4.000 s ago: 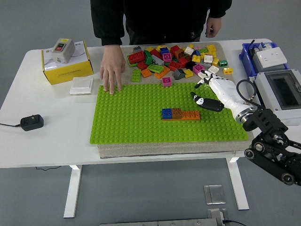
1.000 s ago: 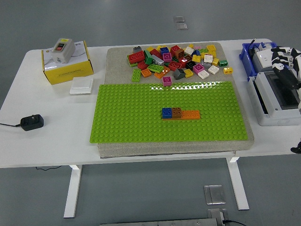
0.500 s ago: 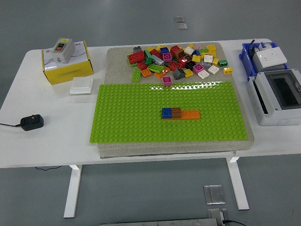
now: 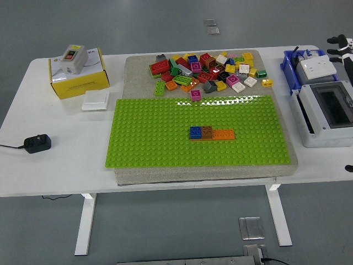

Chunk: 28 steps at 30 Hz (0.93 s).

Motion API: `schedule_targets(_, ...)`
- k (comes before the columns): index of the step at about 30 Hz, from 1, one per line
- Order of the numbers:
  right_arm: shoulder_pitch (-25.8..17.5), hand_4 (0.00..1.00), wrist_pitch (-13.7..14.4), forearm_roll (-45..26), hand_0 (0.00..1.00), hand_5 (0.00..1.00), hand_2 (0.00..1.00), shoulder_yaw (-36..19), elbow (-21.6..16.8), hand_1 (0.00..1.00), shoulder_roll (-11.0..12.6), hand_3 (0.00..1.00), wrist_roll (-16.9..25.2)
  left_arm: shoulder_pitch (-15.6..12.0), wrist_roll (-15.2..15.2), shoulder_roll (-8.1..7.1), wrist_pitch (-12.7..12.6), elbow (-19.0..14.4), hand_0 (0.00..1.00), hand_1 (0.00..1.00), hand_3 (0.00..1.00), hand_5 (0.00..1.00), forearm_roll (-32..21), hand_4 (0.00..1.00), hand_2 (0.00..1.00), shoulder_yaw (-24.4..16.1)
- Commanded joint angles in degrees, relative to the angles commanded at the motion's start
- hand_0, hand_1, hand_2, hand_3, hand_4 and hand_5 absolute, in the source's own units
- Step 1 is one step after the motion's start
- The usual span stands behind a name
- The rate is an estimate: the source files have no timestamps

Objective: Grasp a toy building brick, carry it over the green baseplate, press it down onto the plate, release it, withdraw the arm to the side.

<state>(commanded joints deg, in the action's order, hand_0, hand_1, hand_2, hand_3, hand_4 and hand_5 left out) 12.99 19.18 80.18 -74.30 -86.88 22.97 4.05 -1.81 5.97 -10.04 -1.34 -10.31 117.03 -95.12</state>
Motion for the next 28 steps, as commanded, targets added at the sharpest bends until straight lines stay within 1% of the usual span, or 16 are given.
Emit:
schedule_targets(1, 1.36, 0.755, -0.01, 1.63, 0.679, 0.998, 0.797, 1.71, 0.44, 0.737, -0.16, 0.679, -1.18, -0.15, 0.12, 0.14, 0.20, 0.00, 0.626, 0.601, 0.607, 0.648, 1.37, 0.090, 0.558, -1.36)
schedule_targets(2, 2.31, 0.755, -0.02, 2.81, 0.679, 0.998, 0.797, 2.98, 0.64, 0.737, -0.33, 0.679, -1.91, -0.19, 0.14, 0.20, 0.27, 0.00, 0.626, 0.601, 0.607, 0.648, 2.13, 0.090, 0.558, -2.08)
schedule_targets(5, 4.55, 0.755, -0.05, 6.03, 0.679, 0.998, 0.797, 7.15, 0.87, 0.737, -1.05, 0.679, -3.35, -0.15, 0.05, 0.25, 0.24, 0.00, 0.626, 0.601, 0.607, 0.648, 2.92, 0.090, 0.558, -2.81)
schedule_targets(8, 5.77, 0.726, 0.01, 7.47, 0.693, 0.998, 0.796, 11.17, 1.32, 0.735, -1.75, 0.680, -3.91, -0.03, 0.03, 0.46, 0.27, 0.00, 0.625, 0.601, 0.609, 0.645, 2.82, 0.095, 0.560, -2.46)
schedule_targets(10, 6.05, 0.726, 0.03, 8.08, 0.693, 0.998, 0.796, 13.35, 1.94, 0.735, -2.10, 0.680, -4.14, 0.17, 0.13, 0.67, 0.25, 0.00, 0.625, 0.601, 0.609, 0.645, 1.89, 0.095, 0.560, -1.41)
schedule_targets(12, 6.12, 0.726, -0.58, 7.16, 0.693, 0.998, 0.796, 14.81, 2.53, 0.735, -2.28, 0.680, -3.07, 0.62, 0.37, 0.84, 0.24, 0.00, 0.625, 0.601, 0.609, 0.645, 0.46, 0.095, 0.560, 0.32)
schedule_targets(13, 6.13, 0.726, -0.76, 6.79, 0.693, 0.998, 0.796, 15.10, 2.67, 0.735, -2.32, 0.680, -2.69, 0.76, 0.44, 0.87, 0.23, 0.00, 0.625, 0.601, 0.609, 0.645, -0.01, 0.095, 0.560, 0.87)
schedule_targets(14, 6.21, 0.703, -0.98, 6.36, 0.694, 0.996, 0.796, 15.40, 2.81, 0.736, -2.38, 0.679, -2.09, 1.09, 0.55, 0.87, 0.15, 0.00, 0.625, 0.601, 0.610, 0.645, -1.30, 0.098, 0.560, 2.19)
schedule_targets(18, 6.35, 0.703, -1.27, 5.62, 0.694, 0.996, 0.796, 15.23, 3.02, 0.736, -2.54, 0.679, -1.12, 1.92, 0.70, 0.84, -0.20, 0.00, 0.625, 0.601, 0.610, 0.645, -5.58, 0.098, 0.560, 6.51)
schedule_targets(19, 6.32, 0.794, -1.30, 5.36, 0.703, 0.998, 0.813, 14.81, 3.07, 0.754, -2.58, 0.701, -0.91, 2.04, 0.71, 0.79, -0.27, 0.00, 0.627, 0.601, 0.613, 0.645, -6.84, 0.109, 0.563, 7.74)
schedule_targets(21, 6.23, 0.794, -1.38, 4.88, 0.703, 0.998, 0.813, 13.98, 3.12, 0.754, -2.69, 0.701, -0.63, 2.11, 0.74, 0.69, -0.33, 0.00, 0.627, 0.601, 0.613, 0.645, -8.71, 0.109, 0.563, 9.33)
schedule_targets(24, 5.61, 0.794, -2.67, 1.82, 0.703, 0.998, 0.813, 11.87, 1.98, 0.754, -2.93, 0.701, 0.27, 1.91, 0.81, 0.64, -0.23, 0.00, 0.627, 0.601, 0.613, 0.645, -8.26, 0.109, 0.563, 8.49)
schedule_targets(25, 5.48, 0.821, -3.06, 0.71, 0.710, 0.998, 0.834, 11.19, 1.43, 0.793, -2.99, 0.729, 0.72, 1.82, 0.86, 0.66, -0.15, 0.00, 0.626, 0.602, 0.625, 0.656, -7.79, 0.176, 0.570, 7.95)
schedule_targets(28, 5.33, 0.821, -3.77, -2.91, 0.710, 0.998, 0.834, 9.39, 0.03, 0.793, -3.26, 0.729, 2.01, 1.62, 1.10, 0.84, 0.19, 0.00, 0.626, 0.602, 0.625, 0.656, -6.42, 0.176, 0.570, 6.45)
